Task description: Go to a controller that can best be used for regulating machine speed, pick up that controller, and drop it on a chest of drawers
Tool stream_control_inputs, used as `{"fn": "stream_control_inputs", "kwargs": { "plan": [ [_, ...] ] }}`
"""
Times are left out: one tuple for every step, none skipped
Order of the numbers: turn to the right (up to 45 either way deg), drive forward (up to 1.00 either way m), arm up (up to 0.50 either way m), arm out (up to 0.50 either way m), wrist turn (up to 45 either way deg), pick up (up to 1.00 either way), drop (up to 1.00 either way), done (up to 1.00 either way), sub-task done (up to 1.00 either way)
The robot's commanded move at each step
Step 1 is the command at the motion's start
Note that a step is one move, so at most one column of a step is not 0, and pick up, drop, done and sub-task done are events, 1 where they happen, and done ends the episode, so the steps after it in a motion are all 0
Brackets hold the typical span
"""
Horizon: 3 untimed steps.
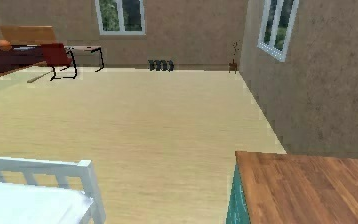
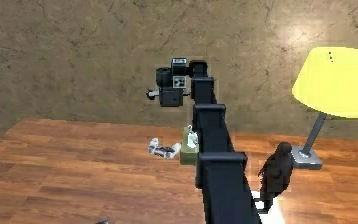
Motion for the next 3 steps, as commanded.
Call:
{"fn": "stream_control_inputs", "kwargs": {
  "plan": [
    [0.0,0.00,0.04,0.00,0.0,0.00,0.00,0.00,0.00],
    [0.0,0.00,0.00,-0.08,0.0,0.00,0.00,0.00,0.00],
    [0.0,0.00,0.00,0.00,0.0,0.00,0.00,1.00,0.00]
  ]
}}
